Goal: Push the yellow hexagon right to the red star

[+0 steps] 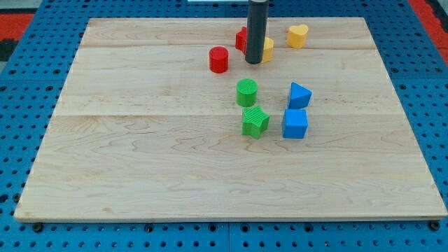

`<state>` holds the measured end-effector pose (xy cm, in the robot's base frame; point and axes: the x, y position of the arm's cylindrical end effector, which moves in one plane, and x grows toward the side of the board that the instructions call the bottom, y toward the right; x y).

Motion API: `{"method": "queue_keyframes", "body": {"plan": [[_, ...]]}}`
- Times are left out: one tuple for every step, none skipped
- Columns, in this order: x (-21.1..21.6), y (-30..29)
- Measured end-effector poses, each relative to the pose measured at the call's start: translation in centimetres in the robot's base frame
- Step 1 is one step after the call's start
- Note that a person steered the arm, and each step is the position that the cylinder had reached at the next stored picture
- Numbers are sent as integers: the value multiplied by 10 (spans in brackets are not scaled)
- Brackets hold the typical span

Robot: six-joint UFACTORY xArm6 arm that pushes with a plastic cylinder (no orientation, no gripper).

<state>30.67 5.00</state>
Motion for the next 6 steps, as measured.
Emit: {"method": "queue_keyframes", "body": {"plan": [[-9, -3], [-1, -2], [7, 3], [-9, 27], [-30, 27], [-6, 46]]}}
